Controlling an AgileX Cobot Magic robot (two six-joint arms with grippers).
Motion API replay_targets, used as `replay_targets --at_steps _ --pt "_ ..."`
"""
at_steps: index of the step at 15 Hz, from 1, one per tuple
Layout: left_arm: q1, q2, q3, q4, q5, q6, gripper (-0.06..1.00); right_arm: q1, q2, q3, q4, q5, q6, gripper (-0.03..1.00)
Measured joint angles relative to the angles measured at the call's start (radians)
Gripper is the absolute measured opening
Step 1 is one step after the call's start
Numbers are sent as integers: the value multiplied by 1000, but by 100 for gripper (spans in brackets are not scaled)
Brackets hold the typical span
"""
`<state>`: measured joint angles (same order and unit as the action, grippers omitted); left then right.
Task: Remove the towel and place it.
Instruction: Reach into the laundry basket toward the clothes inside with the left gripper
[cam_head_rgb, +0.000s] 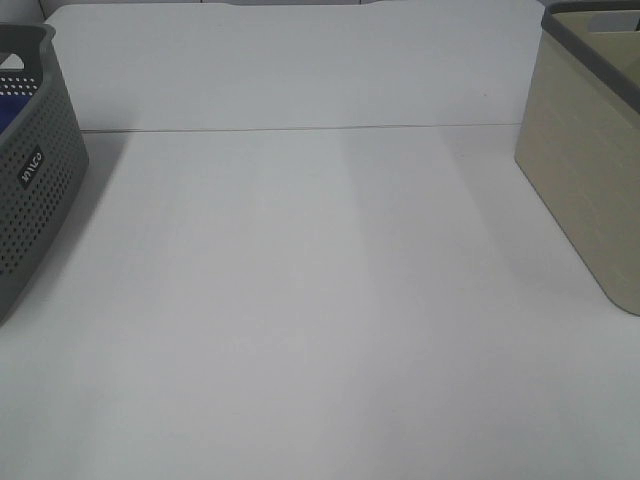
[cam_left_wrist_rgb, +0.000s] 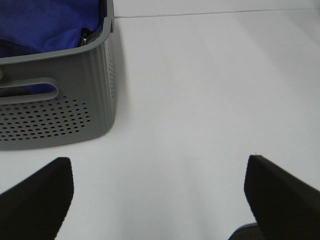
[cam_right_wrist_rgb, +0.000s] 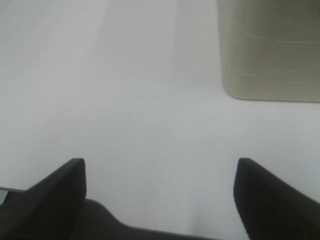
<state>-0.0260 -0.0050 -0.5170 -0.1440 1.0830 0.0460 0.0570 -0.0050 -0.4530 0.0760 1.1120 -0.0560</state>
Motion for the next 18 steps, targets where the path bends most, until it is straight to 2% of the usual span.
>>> replay_targets --at_steps 9,14,18 --pt "0 0 0 0 0 0 85 0 0 0 -6 0 0 80" --pt "0 0 0 57 0 0 85 0 0 0 -7 0 -6 80" --pt "0 0 0 63 0 0 85 0 0 0 -7 0 -6 80"
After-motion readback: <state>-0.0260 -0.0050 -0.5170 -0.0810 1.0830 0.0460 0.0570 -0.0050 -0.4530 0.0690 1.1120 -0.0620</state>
